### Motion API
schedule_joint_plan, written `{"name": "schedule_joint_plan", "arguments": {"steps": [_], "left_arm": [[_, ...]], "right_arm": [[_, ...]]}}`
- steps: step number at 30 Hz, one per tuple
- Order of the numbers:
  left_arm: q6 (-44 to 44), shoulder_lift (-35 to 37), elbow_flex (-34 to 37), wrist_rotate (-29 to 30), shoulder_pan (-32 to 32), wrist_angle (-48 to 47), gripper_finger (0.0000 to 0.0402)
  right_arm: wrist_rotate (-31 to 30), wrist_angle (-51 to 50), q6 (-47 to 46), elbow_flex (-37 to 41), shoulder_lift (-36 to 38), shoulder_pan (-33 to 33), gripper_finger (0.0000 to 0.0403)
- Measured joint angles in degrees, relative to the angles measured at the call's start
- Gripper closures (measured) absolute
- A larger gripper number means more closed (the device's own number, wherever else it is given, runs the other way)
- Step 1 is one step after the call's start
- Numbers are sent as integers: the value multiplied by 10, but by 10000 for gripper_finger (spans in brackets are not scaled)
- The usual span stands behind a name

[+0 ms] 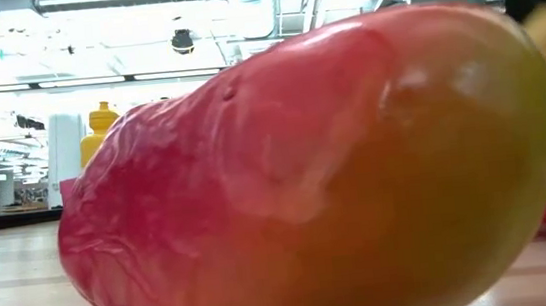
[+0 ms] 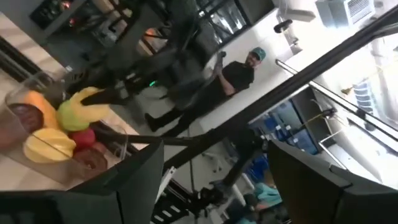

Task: Pick & Place Food Item
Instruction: Put the pear into the transparent bin

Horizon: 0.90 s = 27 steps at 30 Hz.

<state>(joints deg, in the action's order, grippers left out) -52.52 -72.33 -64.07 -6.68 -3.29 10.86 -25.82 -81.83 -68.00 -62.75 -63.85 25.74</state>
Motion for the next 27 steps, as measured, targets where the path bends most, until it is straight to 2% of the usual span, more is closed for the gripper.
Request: {"name": "schedule_joint_plan", "arguments": {"steps": [5, 10, 13, 18, 21, 27], "left_arm": [[13, 3, 1, 20, 0, -23, 128], [16, -7, 0, 27, 0, -21, 128], [29, -11, 1, 27, 0, -37, 128], [30, -10, 0, 26, -2, -68, 128], [30, -10, 0, 22, -6, -76, 128], [30, -10, 0, 21, -9, -121, 128]], "right_arm": [[-13, -64, -70, 61, -9, -46, 320], [-47, -75, -45, 69, -6, -92, 319], [-47, -77, -19, 69, -8, -118, 318], [-41, -60, -6, 69, -11, -121, 306], [-41, -62, -8, 69, -11, -121, 273], [-24, -62, -6, 69, -11, -139, 153]]}}
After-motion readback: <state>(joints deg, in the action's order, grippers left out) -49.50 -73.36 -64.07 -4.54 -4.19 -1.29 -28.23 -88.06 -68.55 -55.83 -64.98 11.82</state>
